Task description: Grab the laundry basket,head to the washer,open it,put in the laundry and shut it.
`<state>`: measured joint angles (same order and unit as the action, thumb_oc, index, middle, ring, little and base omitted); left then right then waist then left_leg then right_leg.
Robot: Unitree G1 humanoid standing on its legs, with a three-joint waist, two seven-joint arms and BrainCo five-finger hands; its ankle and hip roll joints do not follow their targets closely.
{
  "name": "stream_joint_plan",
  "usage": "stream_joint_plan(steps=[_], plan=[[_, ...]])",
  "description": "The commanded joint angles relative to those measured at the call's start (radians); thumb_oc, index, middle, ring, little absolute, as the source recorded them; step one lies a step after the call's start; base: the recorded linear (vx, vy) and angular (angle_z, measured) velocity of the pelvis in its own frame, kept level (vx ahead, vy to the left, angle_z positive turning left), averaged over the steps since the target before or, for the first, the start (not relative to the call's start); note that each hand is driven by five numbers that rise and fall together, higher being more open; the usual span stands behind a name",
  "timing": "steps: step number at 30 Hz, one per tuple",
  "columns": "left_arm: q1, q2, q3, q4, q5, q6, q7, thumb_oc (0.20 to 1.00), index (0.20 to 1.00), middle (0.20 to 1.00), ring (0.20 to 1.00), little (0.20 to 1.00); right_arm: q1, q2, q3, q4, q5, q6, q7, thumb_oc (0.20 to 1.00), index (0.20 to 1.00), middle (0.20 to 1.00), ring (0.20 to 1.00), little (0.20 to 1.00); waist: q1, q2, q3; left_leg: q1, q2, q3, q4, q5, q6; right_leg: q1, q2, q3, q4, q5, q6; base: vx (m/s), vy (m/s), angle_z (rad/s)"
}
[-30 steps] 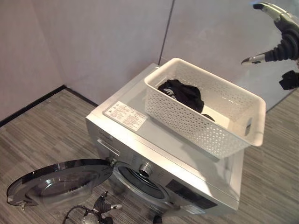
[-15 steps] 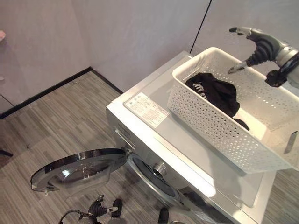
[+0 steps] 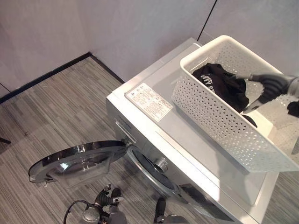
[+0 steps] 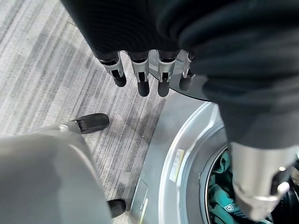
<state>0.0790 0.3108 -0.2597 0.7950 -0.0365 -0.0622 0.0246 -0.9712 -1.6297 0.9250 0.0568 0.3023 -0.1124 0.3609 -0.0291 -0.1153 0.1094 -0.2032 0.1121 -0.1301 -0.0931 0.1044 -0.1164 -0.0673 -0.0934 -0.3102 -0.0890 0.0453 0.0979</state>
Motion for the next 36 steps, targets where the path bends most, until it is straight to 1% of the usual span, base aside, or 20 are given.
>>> stream_joint_plan(steps=[1, 4, 7, 9, 10, 12, 13, 14, 15, 16, 17, 19, 22, 26, 27, 28, 30, 34, 36], plan=[[-0.029, 0.043, -0.04, -0.009, 0.001, -0.038, 0.0, 1.0, 1.0, 1.0, 1.0, 1.0, -0.144, 0.034, 0.071, 0.037, 0.017, -0.001, -0.004, 1.0, 1.0, 1.0, 1.0, 1.0, 0.035, -0.013, 0.005, 0.062, 0.09, 0.083, 0.006, -0.056, -0.034, -0.011, -0.054, 0.029, 0.051, -0.063, 0.053, 0.0, 0.0, 0.0], [-0.029, 0.042, -0.048, -0.012, -0.011, -0.042, 0.0, 1.0, 1.0, 1.0, 1.0, 1.0, -0.198, 0.082, 0.124, 0.074, 0.0, 0.0, -0.013, 1.0, 1.0, 1.0, 1.0, 1.0, 0.041, -0.006, 0.016, 0.05, 0.088, 0.081, 0.006, -0.05, -0.033, -0.024, -0.055, 0.032, 0.049, -0.058, 0.052, 0.0, 0.0, 0.0], [-0.026, 0.042, -0.056, -0.019, -0.026, -0.047, 0.001, 1.0, 1.0, 1.0, 1.0, 1.0, -0.223, 0.106, 0.152, 0.112, -0.02, -0.002, -0.025, 1.0, 1.0, 1.0, 1.0, 1.0, 0.045, 0.002, 0.029, 0.032, 0.086, 0.075, 0.006, -0.043, -0.032, -0.035, -0.056, 0.029, 0.045, -0.053, 0.052, -0.02, -0.007, 0.01], [-0.023, 0.045, -0.063, -0.016, -0.039, -0.052, 0.005, 1.0, 1.0, 1.0, 1.0, 1.0, -0.222, 0.134, 0.157, 0.178, -0.052, 0.0, -0.045, 1.0, 1.0, 1.0, 1.0, 1.0, 0.053, 0.01, 0.047, 0.003, 0.084, 0.061, 0.006, -0.033, -0.033, -0.053, -0.057, 0.025, 0.042, -0.048, 0.052, -0.05, -0.023, 0.05], [-0.023, 0.046, -0.063, -0.016, -0.039, -0.053, 0.005, 1.0, 1.0, 1.0, 1.0, 1.0, -0.221, 0.135, 0.156, 0.179, -0.052, -0.001, -0.045, 1.0, 1.0, 1.0, 1.0, 1.0, 0.052, 0.01, 0.046, 0.002, 0.084, 0.061, 0.006, -0.033, -0.033, -0.054, -0.057, 0.025, 0.042, -0.048, 0.052, -0.03, -0.008, 0.05], [-0.023, 0.048, -0.059, -0.007, -0.054, -0.057, 0.014, 1.0, 1.0, 1.0, 1.0, 1.0, -0.234, 0.157, 0.18, 0.227, -0.105, -0.002, -0.055, 1.0, 1.0, 1.0, 1.0, 1.0, 0.061, 0.014, 0.061, -0.019, 0.081, 0.053, 0.006, -0.024, -0.033, -0.071, -0.059, 0.025, 0.04, -0.04, 0.051, -0.04, -0.013, 0.12], [-0.024, 0.05, -0.054, 0.0, -0.063, -0.059, 0.022, 1.0, 1.0, 1.0, 1.0, 1.0, -0.24, 0.174, 0.193, 0.254, -0.131, 0.001, -0.056, 1.0, 1.0, 1.0, 1.0, 1.0, 0.063, 0.017, 0.069, -0.036, 0.078, 0.051, 0.006, -0.018, -0.033, -0.086, -0.06, 0.026, 0.037, -0.035, 0.051, -0.05, -0.031, 0.15], [-0.028, 0.044, -0.056, 0.014, -0.07, -0.062, 0.024, 1.0, 1.0, 1.0, 1.0, 1.0, -0.232, 0.206, 0.228, 0.268, -0.151, 0.008, -0.023, 1.0, 1.0, 1.0, 1.0, 1.0, 0.072, 0.02, 0.086, -0.046, 0.078, 0.051, 0.006, -0.016, -0.035, -0.094, -0.058, 0.031, 0.033, -0.031, 0.05, -0.04, -0.019, 0.07], [-0.028, 0.044, -0.056, 0.014, -0.07, -0.062, 0.024, 1.0, 1.0, 1.0, 1.0, 1.0, -0.234, 0.206, 0.229, 0.269, -0.151, 0.008, -0.023, 1.0, 1.0, 1.0, 1.0, 1.0, 0.069, 0.019, 0.083, -0.052, 0.076, 0.049, 0.006, -0.012, -0.034, -0.098, -0.06, 0.029, 0.032, -0.028, 0.051, 0.0, 0.0, 0.0], [-0.028, 0.041, -0.057, 0.016, -0.072, -0.063, 0.024, 1.0, 1.0, 1.0, 1.0, 1.0, -0.219, 0.209, 0.243, 0.254, -0.154, 0.009, -0.002, 0.677, 0.677, 0.677, 0.677, 0.677, 0.071, 0.02, 0.087, -0.056, 0.076, 0.048, 0.006, -0.011, -0.035, -0.101, -0.06, 0.031, 0.029, -0.026, 0.051, 0.0, 0.0, 0.0], [-0.03, 0.029, -0.057, 0.013, -0.079, -0.063, 0.019, 1.0, 1.0, 1.0, 1.0, 1.0, -0.153, 0.221, 0.247, 0.201, -0.137, 0.028, 0.058, 0.2, 0.2, 0.2, 0.2, 0.2, 0.071, 0.023, 0.095, -0.057, 0.075, 0.049, 0.006, -0.015, -0.035, -0.102, -0.058, 0.037, 0.027, -0.027, 0.05, 0.0, 0.0, 0.0], [-0.035, 0.026, -0.057, 0.01, -0.082, -0.064, 0.017, 1.0, 1.0, 1.0, 1.0, 1.0, -0.113, 0.223, 0.229, 0.175, -0.112, 0.038, 0.082, 0.2, 0.2, 0.2, 0.2, 0.2, 0.069, 0.022, 0.092, -0.06, 0.073, 0.047, 0.006, -0.013, -0.033, -0.103, -0.059, 0.038, 0.025, -0.027, 0.05, 0.0, -0.001, -0.03], [-0.044, 0.019, -0.056, 0.009, -0.08, -0.064, 0.021, 1.0, 1.0, 1.0, 1.0, 1.0, -0.061, 0.225, 0.178, 0.177, -0.089, 0.031, 0.071, 0.2, 0.2, 0.2, 0.2, 0.2, 0.06, 0.024, 0.088, -0.052, 0.072, 0.053, 0.006, -0.015, -0.032, -0.099, -0.057, 0.047, 0.023, -0.029, 0.051, 0.0, 0.007, -0.04], [-0.054, 0.019, -0.06, 0.009, -0.076, -0.064, 0.027, 1.0, 1.0, 1.0, 1.0, 1.0, -0.029, 0.225, 0.092, 0.167, -0.071, 0.008, 0.029, 0.2, 0.2, 0.2, 0.2, 0.2, 0.054, 0.022, 0.075, -0.033, 0.072, 0.06, 0.006, -0.023, -0.03, -0.087, -0.056, 0.055, 0.021, -0.032, 0.052, 0.0, 0.0, 0.0], [-0.054, 0.019, -0.061, 0.009, -0.076, -0.064, 0.027, 1.0, 1.0, 1.0, 1.0, 1.0, -0.025, 0.224, 0.089, 0.166, -0.071, 0.008, 0.029, 0.2, 0.2, 0.2, 0.2, 0.2, 0.054, 0.021, 0.076, -0.032, 0.072, 0.06, 0.006, -0.023, -0.03, -0.086, -0.056, 0.055, 0.021, -0.032, 0.052, 0.0, 0.0, 0.0], [-0.052, 0.018, -0.059, 0.01, -0.071, -0.063, 0.027, 1.0, 1.0, 1.0, 1.0, 1.0, -0.022, 0.209, 0.045, 0.15, -0.052, -0.007, 0.0, 0.2, 0.2, 0.2, 0.2, 0.2, 0.048, 0.021, 0.064, -0.021, 0.073, 0.064, 0.006, -0.027, -0.029, -0.08, -0.056, 0.058, 0.023, -0.036, 0.053, 0.02, 0.011, -0.03], [-0.049, 0.018, -0.057, 0.007, -0.071, -0.064, 0.026, 1.0, 1.0, 1.0, 1.0, 1.0, -0.003, 0.194, -0.009, 0.133, -0.03, -0.023, -0.027, 0.2, 0.2, 0.2, 0.2, 0.2, 0.042, 0.021, 0.054, -0.009, 0.072, 0.067, 0.006, -0.033, -0.027, -0.071, -0.055, 0.062, 0.023, -0.039, 0.053, 0.02, 0.012, -0.03], [-0.04, 0.021, -0.047, 0.008, -0.066, -0.066, 0.023, 1.0, 1.0, 1.0, 1.0, 1.0, 0.039, 0.161, -0.162, 0.115, -0.007, -0.054, -0.101, 0.2, 0.2, 0.2, 0.2, 0.2, 0.03, 0.019, 0.025, 0.02, 0.072, 0.079, 0.006, -0.048, -0.023, -0.05, -0.055, 0.071, 0.018, -0.04, 0.056, 0.03, 0.012, -0.03], [-0.041, 0.023, -0.049, 0.008, -0.066, -0.066, 0.023, 1.0, 1.0, 1.0, 1.0, 1.0, 0.056, 0.16, -0.178, 0.112, -0.009, -0.053, -0.101, 0.2, 0.2, 0.2, 0.2, 0.2, 0.033, 0.016, 0.026, 0.021, 0.072, 0.08, 0.006, -0.049, -0.023, -0.049, -0.055, 0.071, 0.018, -0.04, 0.056, 0.03, 0.004, -0.09]])
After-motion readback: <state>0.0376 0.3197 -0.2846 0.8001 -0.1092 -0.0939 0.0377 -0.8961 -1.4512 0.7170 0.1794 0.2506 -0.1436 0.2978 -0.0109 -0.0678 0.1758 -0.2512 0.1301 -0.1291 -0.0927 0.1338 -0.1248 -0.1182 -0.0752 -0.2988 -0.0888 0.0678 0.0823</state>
